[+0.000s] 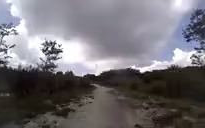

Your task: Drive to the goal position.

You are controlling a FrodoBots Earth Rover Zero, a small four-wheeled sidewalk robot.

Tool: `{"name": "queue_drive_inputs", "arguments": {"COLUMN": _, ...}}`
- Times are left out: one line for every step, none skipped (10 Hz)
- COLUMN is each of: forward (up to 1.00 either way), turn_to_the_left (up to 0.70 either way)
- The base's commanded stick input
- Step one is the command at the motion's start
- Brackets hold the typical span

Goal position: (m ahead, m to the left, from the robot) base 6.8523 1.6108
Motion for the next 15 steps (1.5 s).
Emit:
{"name": "queue_drive_inputs", "arguments": {"forward": 0.85, "turn_to_the_left": 0.0}}
{"name": "queue_drive_inputs", "arguments": {"forward": 0.85, "turn_to_the_left": 0.0}}
{"name": "queue_drive_inputs", "arguments": {"forward": 0.85, "turn_to_the_left": 0.0}}
{"name": "queue_drive_inputs", "arguments": {"forward": 0.85, "turn_to_the_left": 0.0}}
{"name": "queue_drive_inputs", "arguments": {"forward": 0.85, "turn_to_the_left": 0.0}}
{"name": "queue_drive_inputs", "arguments": {"forward": 0.85, "turn_to_the_left": 0.0}}
{"name": "queue_drive_inputs", "arguments": {"forward": 0.85, "turn_to_the_left": 0.0}}
{"name": "queue_drive_inputs", "arguments": {"forward": 0.85, "turn_to_the_left": 0.0}}
{"name": "queue_drive_inputs", "arguments": {"forward": 0.85, "turn_to_the_left": 0.0}}
{"name": "queue_drive_inputs", "arguments": {"forward": 0.85, "turn_to_the_left": 0.0}}
{"name": "queue_drive_inputs", "arguments": {"forward": 0.85, "turn_to_the_left": 0.0}}
{"name": "queue_drive_inputs", "arguments": {"forward": 0.85, "turn_to_the_left": 0.0}}
{"name": "queue_drive_inputs", "arguments": {"forward": 0.85, "turn_to_the_left": 0.0}}
{"name": "queue_drive_inputs", "arguments": {"forward": 0.85, "turn_to_the_left": 0.0}}
{"name": "queue_drive_inputs", "arguments": {"forward": 0.85, "turn_to_the_left": 0.0}}
